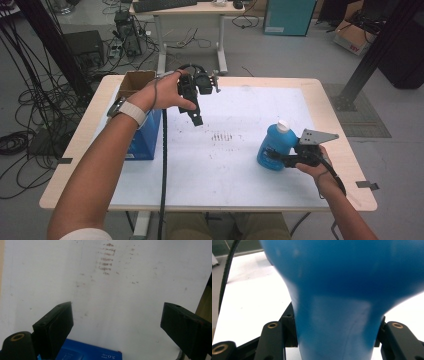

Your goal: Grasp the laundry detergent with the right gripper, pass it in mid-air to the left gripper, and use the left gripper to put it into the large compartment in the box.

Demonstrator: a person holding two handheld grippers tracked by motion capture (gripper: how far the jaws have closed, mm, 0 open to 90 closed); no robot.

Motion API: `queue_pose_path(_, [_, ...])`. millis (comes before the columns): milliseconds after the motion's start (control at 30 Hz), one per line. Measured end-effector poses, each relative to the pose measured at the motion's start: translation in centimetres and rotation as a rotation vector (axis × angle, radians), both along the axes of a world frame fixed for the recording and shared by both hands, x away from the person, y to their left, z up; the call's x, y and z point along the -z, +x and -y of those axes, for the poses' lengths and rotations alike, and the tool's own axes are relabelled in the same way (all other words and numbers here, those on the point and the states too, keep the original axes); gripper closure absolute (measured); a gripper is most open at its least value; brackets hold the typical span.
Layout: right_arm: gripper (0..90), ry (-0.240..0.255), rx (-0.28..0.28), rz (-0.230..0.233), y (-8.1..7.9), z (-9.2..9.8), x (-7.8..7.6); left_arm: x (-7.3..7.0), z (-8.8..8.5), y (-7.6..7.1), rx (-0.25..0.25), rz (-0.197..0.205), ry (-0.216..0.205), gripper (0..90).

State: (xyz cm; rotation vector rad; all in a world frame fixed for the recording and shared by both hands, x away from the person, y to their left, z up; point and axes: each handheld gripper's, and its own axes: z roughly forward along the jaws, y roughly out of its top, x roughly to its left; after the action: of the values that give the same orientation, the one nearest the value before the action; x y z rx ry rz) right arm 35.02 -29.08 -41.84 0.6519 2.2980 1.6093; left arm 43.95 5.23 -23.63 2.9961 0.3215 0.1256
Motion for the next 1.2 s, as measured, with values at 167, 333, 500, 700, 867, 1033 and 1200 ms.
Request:
queue_pose_path(167, [43.9, -0.002, 0.000, -0.013, 0.1, 0.0, -0.2, -0.7, 0.1, -0.4, 0.014, 0.018, 0.002, 10.5])
queue_pose_path(333, [44.0, 0.008, -0.011, -0.028, 0.2, 0.2, -0.9, -1.7, 0.2, -1.3, 0.004, 0.031, -0.014, 9.9])
queue_pose_path(500, [44.0, 0.013, -0.049, -0.048, 0.3, 0.4, -2.3, -3.3, 0.4, -2.4, 0.000, 0.055, -0.025, 9.4])
queue_pose_path(700, [43.8, 0.019, -0.121, -0.068, 0.6, 0.1, -4.3, -5.5, 1.0, -4.0, 0.016, 0.054, -0.021, 8.0])
queue_pose_path(867, [43.8, 0.030, -0.198, -0.080, 1.0, -0.3, -6.4, -7.3, 1.4, -5.1, 0.013, 0.077, -0.013, 7.4])
queue_pose_path(1033, [43.7, 0.027, -0.270, -0.096, 1.4, -0.9, -8.4, -8.9, 1.9, -5.8, 0.026, 0.077, -0.009, 7.0])
queue_pose_path(1200, [43.7, 0.003, -0.334, -0.095, 1.9, -1.9, -10.1, -10.1, 2.4, -6.2, 0.040, 0.068, 0.002, 6.7])
